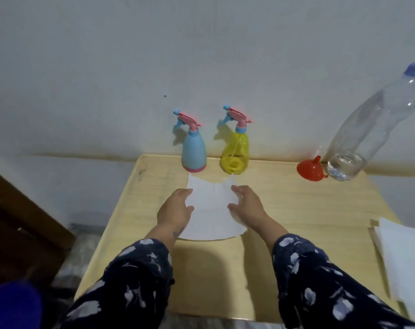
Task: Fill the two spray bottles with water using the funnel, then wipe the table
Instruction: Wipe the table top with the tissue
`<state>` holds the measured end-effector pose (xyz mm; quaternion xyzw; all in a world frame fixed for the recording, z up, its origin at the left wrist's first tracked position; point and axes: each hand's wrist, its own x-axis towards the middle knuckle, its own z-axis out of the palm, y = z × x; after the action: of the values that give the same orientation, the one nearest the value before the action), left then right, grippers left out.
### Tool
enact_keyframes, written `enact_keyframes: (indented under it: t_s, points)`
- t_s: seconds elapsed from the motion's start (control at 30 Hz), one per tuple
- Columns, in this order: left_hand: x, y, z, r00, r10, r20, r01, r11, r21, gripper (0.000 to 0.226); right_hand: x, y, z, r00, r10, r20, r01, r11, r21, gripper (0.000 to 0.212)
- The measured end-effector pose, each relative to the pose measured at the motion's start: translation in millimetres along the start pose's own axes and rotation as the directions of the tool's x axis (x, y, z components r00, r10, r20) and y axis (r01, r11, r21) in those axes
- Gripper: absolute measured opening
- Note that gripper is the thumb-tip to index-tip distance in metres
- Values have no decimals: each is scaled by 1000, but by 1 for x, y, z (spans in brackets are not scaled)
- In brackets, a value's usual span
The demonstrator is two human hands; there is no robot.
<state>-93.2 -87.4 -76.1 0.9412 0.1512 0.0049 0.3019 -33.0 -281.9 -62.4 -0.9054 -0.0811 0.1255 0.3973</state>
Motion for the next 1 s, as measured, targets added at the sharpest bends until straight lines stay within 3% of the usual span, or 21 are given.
enact_keyframes:
  t_s: [0.1, 0.2, 0.4, 0.47, 0.53, 0.63, 0.7, 1.0]
  points:
    - [23, -16, -4, 999, 28, 25, -32, 981, 191, 51, 18, 1, 22, 1000, 11, 1, -11, 991, -136, 58]
    - [42, -29, -9, 994, 55, 91, -83, 939, 335, 52, 27, 2, 32, 999, -1, -33, -12, 919, -394, 51]
    - [55, -49, -11, 982, 173, 81, -190, 904, 382, 50, 33, 2, 39, 984, -118, -135, 3, 765, -644, 40]
    - [59, -50, -10, 970, 226, 84, -242, 903, 356, 53, 36, 2, 42, 971, -200, -127, 72, 761, -644, 44]
    - [65, -48, -7, 953, 265, 149, -300, 902, 312, 57, 41, 2, 47, 973, -227, -31, 159, 767, -622, 52]
    - [79, -45, 0, 906, 273, 323, -370, 880, 297, 70, 52, 4, 57, 966, -209, 149, 254, 702, -665, 76]
    - [88, -48, 3, 885, 245, 397, -395, 847, 357, 77, 59, 9, 63, 967, -167, 194, 256, 659, -708, 83]
    - [91, -66, 14, 884, 337, 323, -458, 757, 465, 95, 62, 17, 68, 968, -183, 170, 250, 663, -706, 80]
